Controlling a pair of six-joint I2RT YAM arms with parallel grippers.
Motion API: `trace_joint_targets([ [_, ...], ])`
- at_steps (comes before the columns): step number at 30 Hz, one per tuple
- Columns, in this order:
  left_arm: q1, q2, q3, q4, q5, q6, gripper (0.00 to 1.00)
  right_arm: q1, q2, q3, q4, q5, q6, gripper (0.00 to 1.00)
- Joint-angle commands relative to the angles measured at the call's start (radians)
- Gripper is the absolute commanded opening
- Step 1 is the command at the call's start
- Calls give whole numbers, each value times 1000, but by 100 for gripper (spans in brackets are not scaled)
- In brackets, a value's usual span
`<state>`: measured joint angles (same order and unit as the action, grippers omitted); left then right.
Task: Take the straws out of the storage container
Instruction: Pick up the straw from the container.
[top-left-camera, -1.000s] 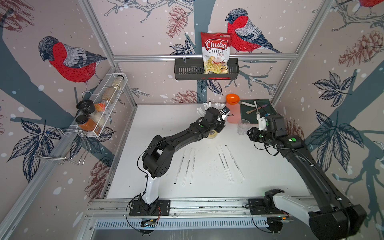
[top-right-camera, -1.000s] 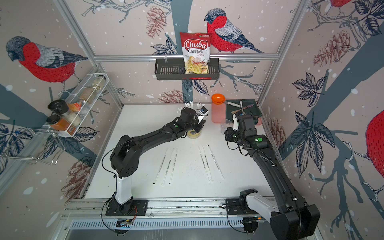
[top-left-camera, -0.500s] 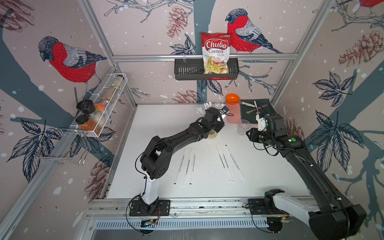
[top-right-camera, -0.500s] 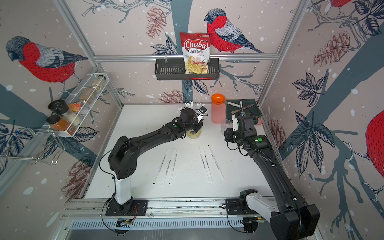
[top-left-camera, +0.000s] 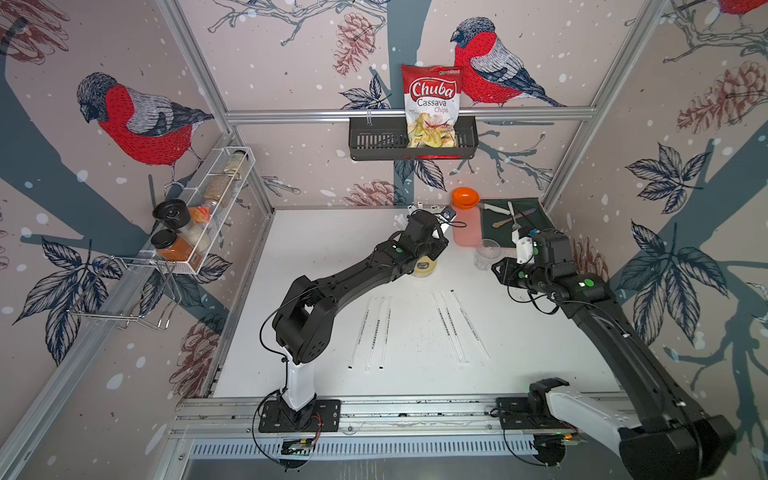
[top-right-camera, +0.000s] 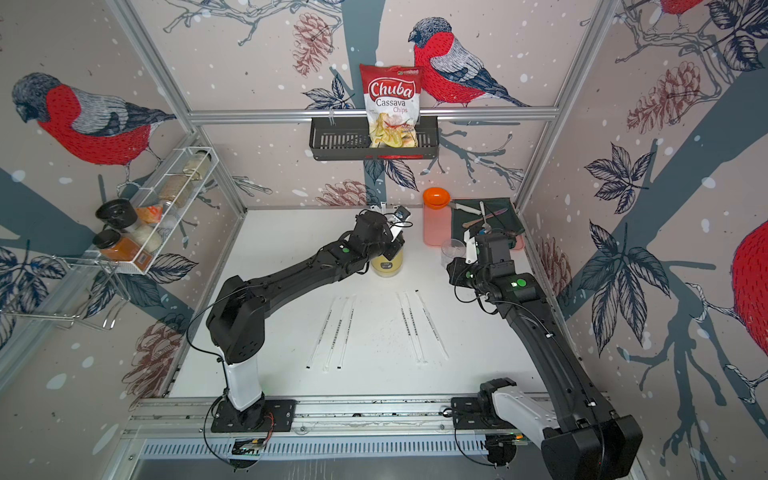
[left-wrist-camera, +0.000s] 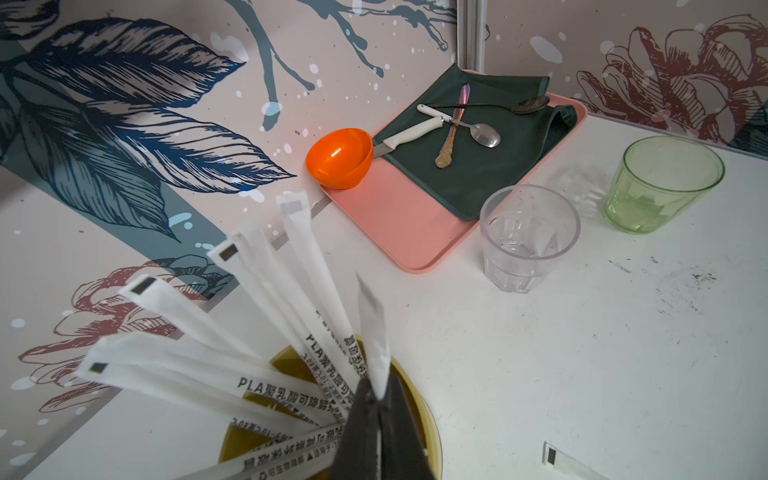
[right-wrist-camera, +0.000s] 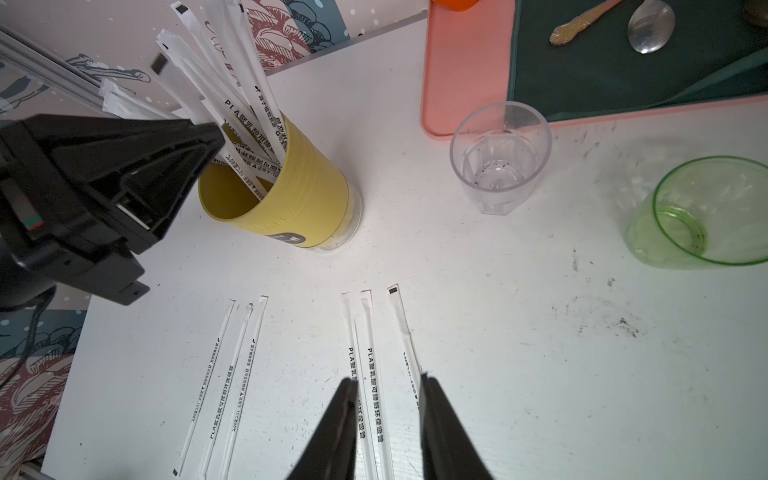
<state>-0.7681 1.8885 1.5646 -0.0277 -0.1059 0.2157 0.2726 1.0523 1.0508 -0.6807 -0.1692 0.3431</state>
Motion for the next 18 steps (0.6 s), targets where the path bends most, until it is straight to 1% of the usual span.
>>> trace_joint_targets([
  [1, -2, -41, 24, -30, -14, -15, 1, 1, -6, 0, 41, -20, 9, 30],
  [6, -2, -125, 31, -59, -32, -58, 0, 4, -16, 5, 45, -26, 12, 30],
  [13, -3, -309, -8, -95, -44, -124, 0, 9, -29, 8, 60, -39, 18, 30],
  [15, -3, -366, -14, -139, -42, -144, 0, 13, -29, 9, 68, -46, 19, 30],
  [18, -3, -460, -4, -259, -41, -194, 0, 21, -29, 12, 79, -57, 20, 30],
])
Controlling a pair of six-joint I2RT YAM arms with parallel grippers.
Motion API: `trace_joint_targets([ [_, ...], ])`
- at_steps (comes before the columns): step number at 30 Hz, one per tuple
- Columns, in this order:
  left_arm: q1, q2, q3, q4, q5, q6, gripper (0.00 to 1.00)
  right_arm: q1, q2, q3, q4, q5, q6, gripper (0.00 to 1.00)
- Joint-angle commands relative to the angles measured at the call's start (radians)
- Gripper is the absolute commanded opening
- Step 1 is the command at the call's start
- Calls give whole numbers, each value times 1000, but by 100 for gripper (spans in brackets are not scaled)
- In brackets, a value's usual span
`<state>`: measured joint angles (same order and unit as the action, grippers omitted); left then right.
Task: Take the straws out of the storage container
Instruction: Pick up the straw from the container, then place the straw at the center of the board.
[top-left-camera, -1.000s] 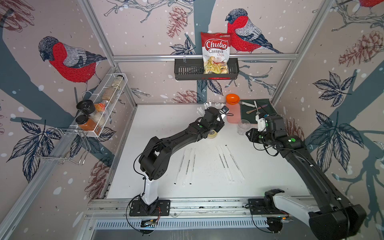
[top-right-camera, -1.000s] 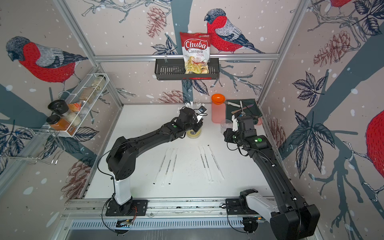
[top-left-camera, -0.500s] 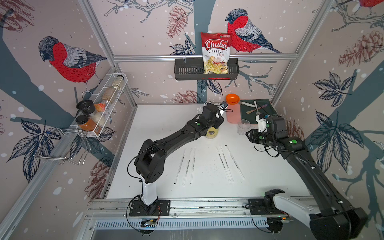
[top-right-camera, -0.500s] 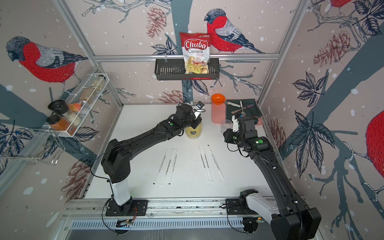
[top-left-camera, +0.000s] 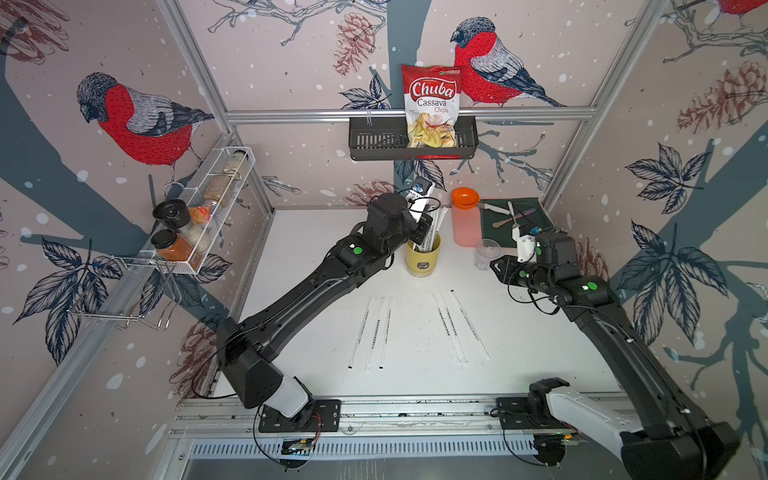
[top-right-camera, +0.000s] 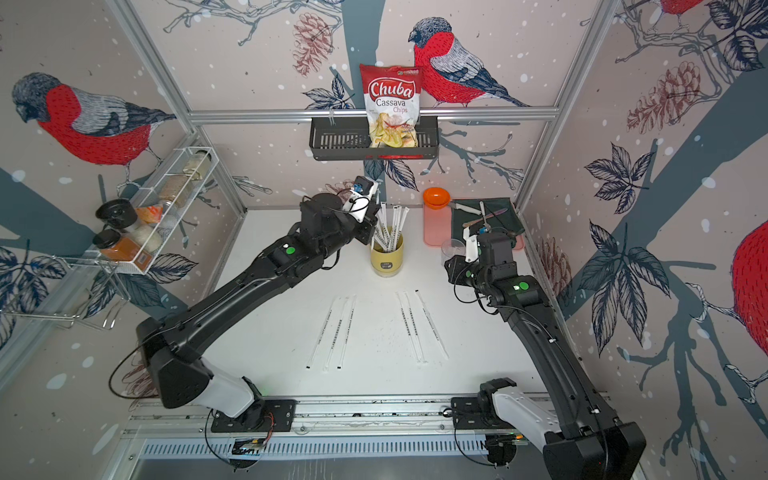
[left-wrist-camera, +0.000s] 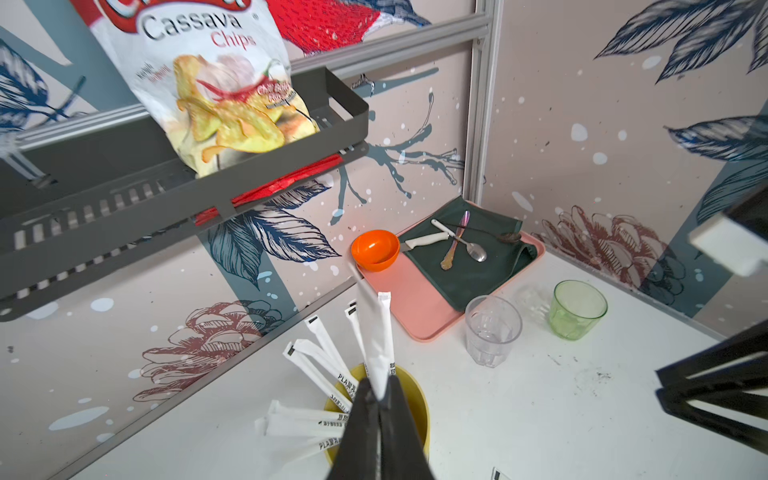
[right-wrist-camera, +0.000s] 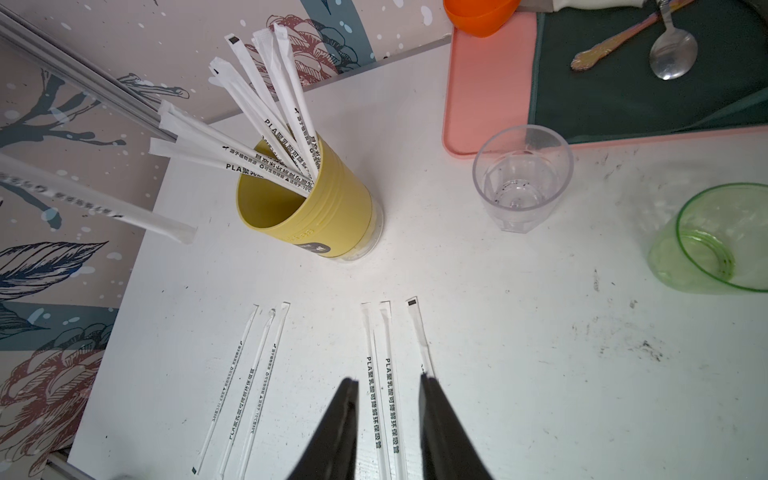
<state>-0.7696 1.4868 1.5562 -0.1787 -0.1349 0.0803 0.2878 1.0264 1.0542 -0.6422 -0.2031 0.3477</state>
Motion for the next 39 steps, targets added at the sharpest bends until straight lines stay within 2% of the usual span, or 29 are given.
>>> trace_joint_targets([
  [1, -1, -95, 2, -148, -10, -75, 0, 10, -3, 8, 43, -23, 13, 30],
  [5, -2, -199, 10, -360, -37, -167, 0, 16, 4, -6, 71, -40, 14, 29],
  [8, 1, -218, -1, -543, -42, -255, 0, 25, 15, -14, 93, -58, 19, 29],
  [12, 39, -201, -122, -698, -11, -338, 0, 52, 24, -30, 120, -64, 27, 29],
  [15, 153, -200, -265, -674, 130, -379, 1, 71, 32, -43, 138, -65, 33, 29],
  [18, 247, -175, -400, -589, 272, -353, 2, 91, 33, -52, 152, -68, 41, 29],
  [21, 285, -70, -438, -596, 255, -307, 2, 107, 25, -69, 166, -70, 51, 29],
  [26, 328, 104, -401, -646, 130, -274, 2, 124, 14, -106, 185, -73, 66, 29],
  [34, 346, 202, -403, -586, 185, -251, 6, 126, 20, -115, 181, -72, 55, 29],
  [39, 347, 247, -401, -588, 162, -235, 7, 126, 26, -117, 186, -73, 56, 29],
])
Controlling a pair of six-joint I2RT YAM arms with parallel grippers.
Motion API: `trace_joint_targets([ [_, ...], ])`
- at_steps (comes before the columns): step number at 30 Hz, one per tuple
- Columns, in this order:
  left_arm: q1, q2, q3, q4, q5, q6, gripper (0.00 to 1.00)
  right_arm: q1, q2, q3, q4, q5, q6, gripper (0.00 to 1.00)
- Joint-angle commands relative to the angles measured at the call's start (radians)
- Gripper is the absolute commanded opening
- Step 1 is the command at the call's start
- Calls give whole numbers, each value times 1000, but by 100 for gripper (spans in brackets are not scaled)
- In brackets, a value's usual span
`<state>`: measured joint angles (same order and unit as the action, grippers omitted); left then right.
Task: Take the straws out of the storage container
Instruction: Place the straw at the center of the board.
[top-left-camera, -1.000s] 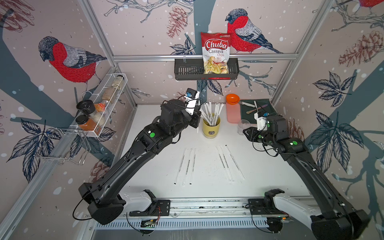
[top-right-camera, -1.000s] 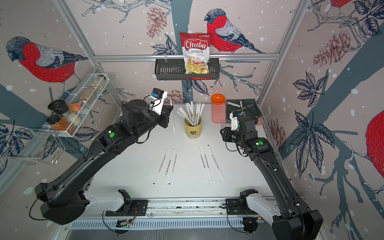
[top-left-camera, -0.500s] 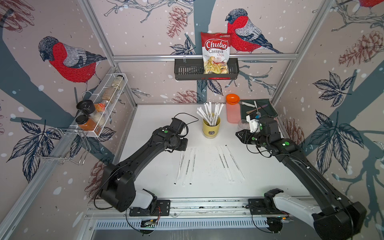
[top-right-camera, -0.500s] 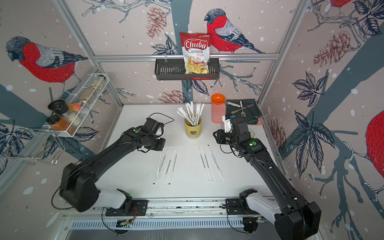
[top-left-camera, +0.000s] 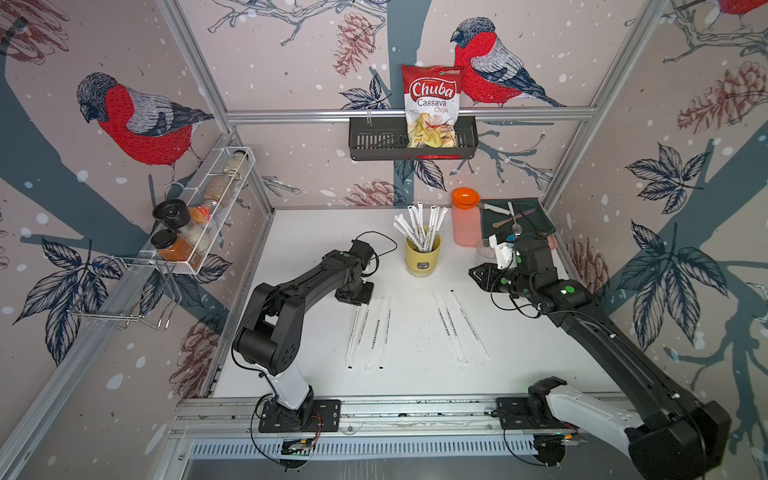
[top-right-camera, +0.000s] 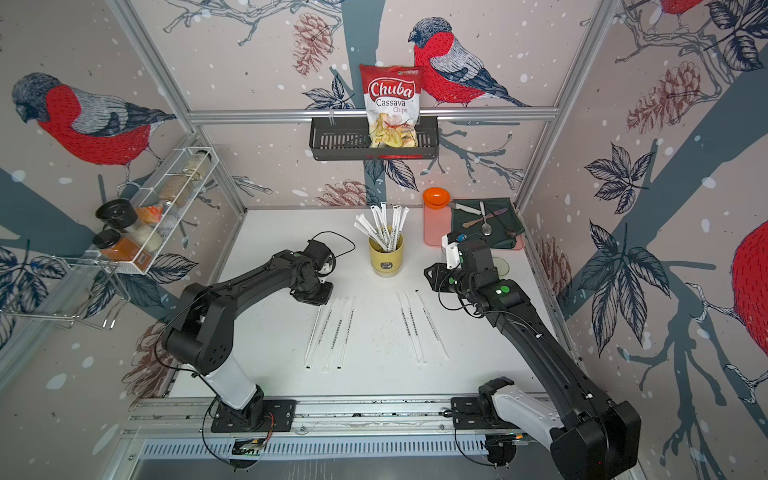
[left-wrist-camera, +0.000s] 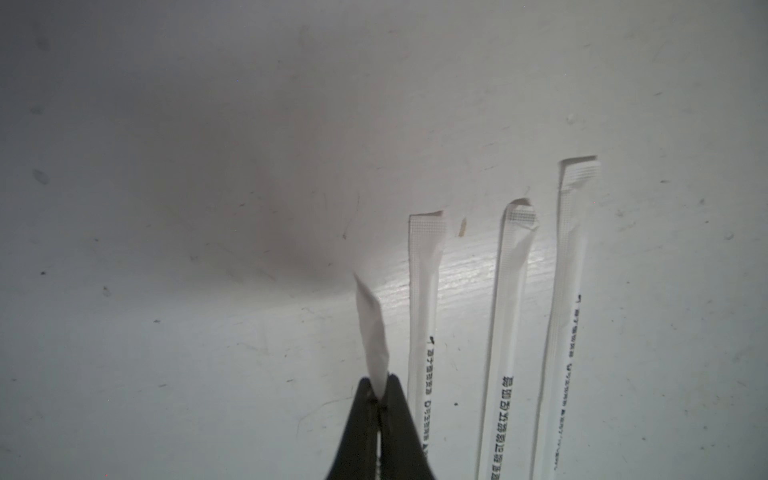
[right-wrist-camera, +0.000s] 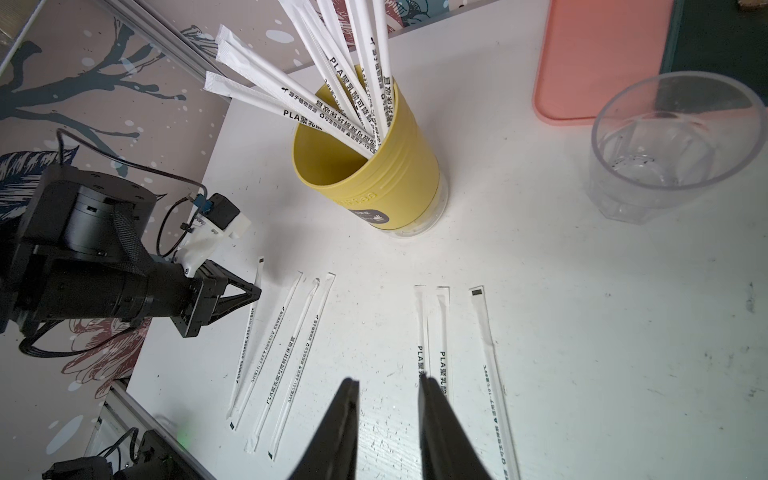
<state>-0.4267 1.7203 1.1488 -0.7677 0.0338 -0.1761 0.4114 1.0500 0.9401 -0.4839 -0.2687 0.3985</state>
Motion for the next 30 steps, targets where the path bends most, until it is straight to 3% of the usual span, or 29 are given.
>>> trace_joint_targets([
  [1, 4, 20, 6, -2, -4, 25, 7, 2, 2, -4, 29, -7, 5, 29],
  [11, 8, 29, 4, 10, -11, 34, 19, 1, 14, -2, 35, -2, 8, 30],
  [21, 28, -6, 3, 19, -18, 21, 22, 2, 17, 6, 33, 6, 12, 30],
  [25, 29, -111, 45, 61, -34, 10, 22, 14, 47, 42, 53, 26, 11, 31],
  [30, 28, -373, -23, 354, 42, 39, 27, 51, 124, 90, 181, 119, -5, 31],
])
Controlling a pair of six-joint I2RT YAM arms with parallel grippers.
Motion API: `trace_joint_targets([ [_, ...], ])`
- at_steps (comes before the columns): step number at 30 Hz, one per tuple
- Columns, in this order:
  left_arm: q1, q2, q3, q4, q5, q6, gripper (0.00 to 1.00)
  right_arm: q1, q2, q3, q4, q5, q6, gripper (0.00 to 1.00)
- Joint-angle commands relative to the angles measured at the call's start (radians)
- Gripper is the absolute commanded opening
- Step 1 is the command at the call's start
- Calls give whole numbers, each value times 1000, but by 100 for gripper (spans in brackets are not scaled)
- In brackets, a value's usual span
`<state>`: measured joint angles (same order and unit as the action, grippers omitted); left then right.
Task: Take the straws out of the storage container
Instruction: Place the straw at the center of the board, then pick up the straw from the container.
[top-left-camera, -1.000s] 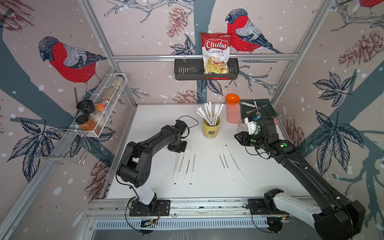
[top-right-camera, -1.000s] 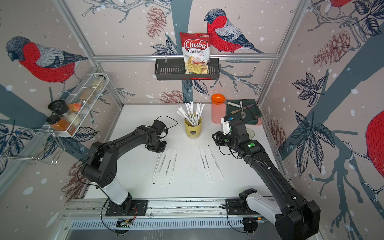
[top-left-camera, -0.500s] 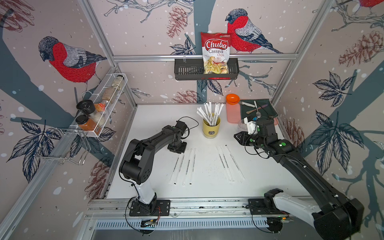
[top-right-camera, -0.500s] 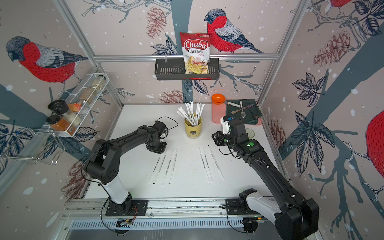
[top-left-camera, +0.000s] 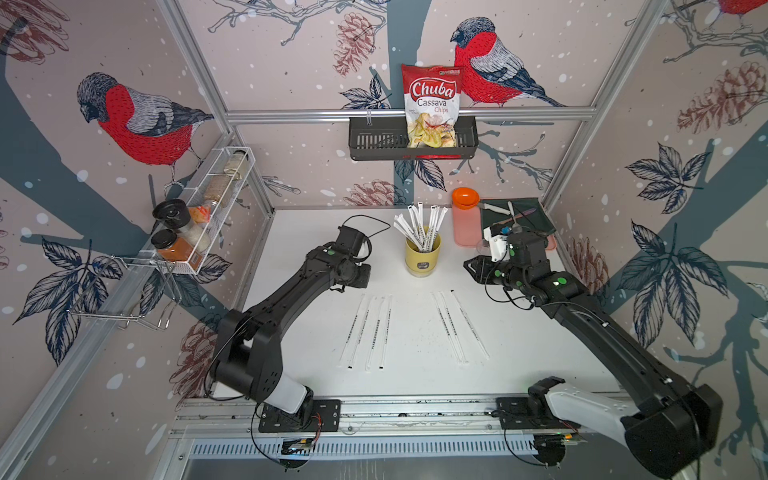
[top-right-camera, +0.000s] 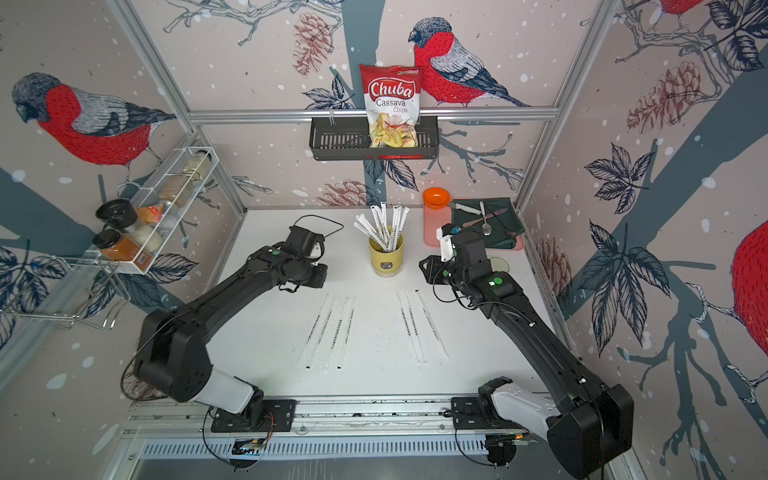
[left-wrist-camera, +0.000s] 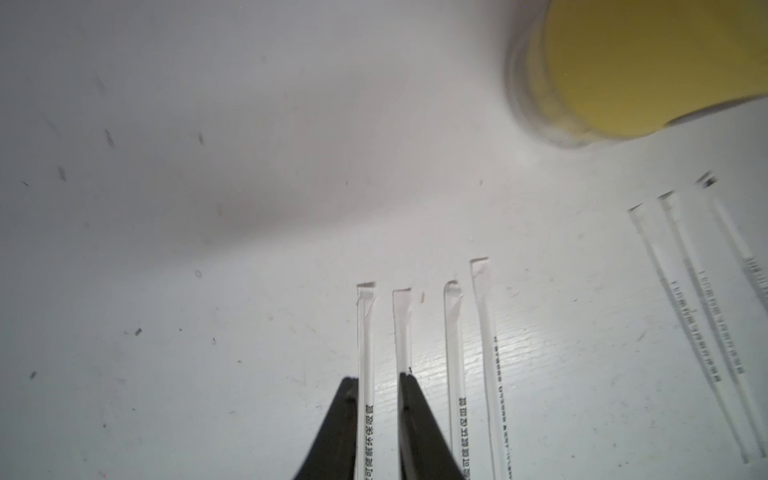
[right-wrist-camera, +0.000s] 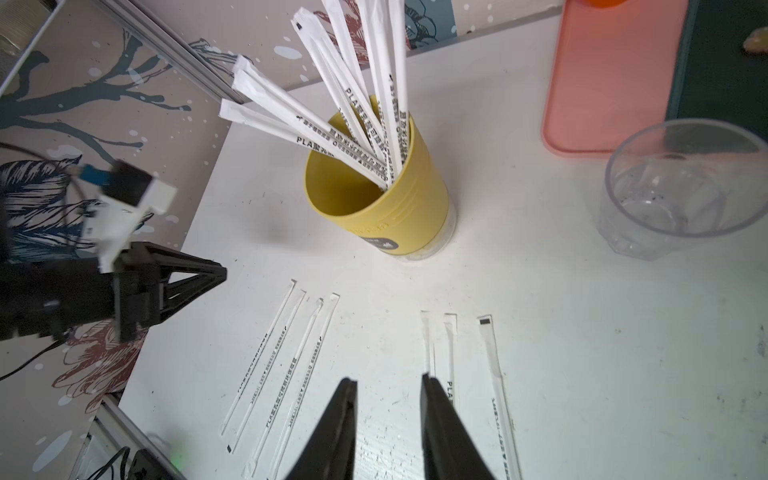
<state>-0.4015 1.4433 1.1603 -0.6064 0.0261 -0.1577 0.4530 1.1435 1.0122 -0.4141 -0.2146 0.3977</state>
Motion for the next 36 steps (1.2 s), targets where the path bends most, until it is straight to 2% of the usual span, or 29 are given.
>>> trace_joint_targets([
  [1, 3, -153, -70, 271, 70, 31, 29, 11, 57, 27, 148, 65, -9, 31],
  [3, 3, -243, -139, 398, 104, 46, 36, 15, 119, 53, 202, 76, -13, 31],
  [6, 2, -334, -223, 501, 122, 59, 36, 23, 240, 116, 242, 104, -27, 31],
  [14, 3, -410, -280, 500, 98, 76, 36, 15, 467, 288, 273, 89, -85, 32],
  [30, 6, -432, -284, 525, 94, 82, 36, -96, 525, 241, 408, -96, -115, 33],
  [36, 19, -419, -288, 540, 122, 77, 36, -109, 539, 238, 434, -124, -130, 33],
])
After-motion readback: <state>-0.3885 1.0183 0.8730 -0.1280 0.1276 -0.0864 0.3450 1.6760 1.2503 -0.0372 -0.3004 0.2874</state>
